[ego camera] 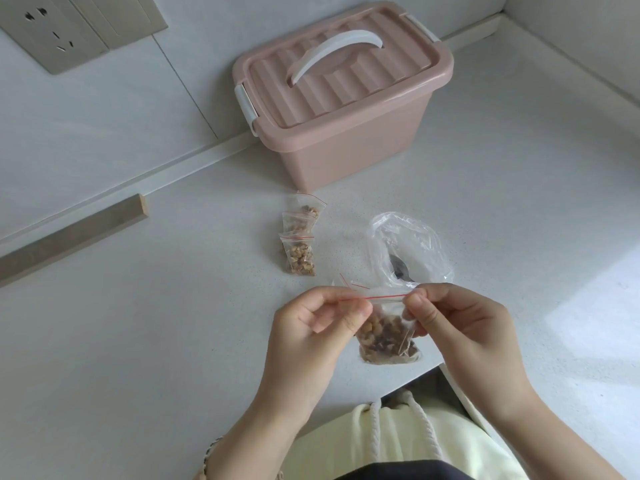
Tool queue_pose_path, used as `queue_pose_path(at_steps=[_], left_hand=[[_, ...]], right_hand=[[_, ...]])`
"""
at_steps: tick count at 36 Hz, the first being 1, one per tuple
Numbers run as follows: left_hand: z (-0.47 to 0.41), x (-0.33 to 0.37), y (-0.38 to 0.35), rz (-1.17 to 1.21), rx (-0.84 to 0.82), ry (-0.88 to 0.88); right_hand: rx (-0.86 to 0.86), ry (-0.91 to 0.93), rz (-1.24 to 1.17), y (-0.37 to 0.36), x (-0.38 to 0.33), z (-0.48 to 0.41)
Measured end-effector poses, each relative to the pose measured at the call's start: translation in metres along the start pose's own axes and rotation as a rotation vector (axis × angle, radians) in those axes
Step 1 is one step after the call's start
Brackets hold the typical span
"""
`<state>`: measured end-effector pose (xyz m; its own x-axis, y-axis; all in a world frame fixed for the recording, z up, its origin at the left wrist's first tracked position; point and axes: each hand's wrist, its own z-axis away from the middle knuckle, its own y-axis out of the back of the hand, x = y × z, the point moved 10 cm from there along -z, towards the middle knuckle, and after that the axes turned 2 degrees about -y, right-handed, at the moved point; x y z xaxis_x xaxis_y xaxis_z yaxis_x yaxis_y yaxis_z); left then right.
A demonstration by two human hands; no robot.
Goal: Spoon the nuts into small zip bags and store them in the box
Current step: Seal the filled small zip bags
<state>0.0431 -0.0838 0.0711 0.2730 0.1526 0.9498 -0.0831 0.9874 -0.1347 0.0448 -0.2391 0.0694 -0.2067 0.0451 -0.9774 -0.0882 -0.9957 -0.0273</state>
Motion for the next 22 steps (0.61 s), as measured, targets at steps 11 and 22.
queue_pose_path(at_steps=[11, 22], left_hand=[[0.002, 0.016, -0.003, -0.173, 0.002, -0.149], [-0.003, 0.007, -0.006, -0.345, -0.1, -0.122]], right_hand=[[-0.005, 0.03, 0.029, -0.001, 0.0, 0.001], [-0.075, 0.135, 0.1, -0.006, -0.009, 0.003]])
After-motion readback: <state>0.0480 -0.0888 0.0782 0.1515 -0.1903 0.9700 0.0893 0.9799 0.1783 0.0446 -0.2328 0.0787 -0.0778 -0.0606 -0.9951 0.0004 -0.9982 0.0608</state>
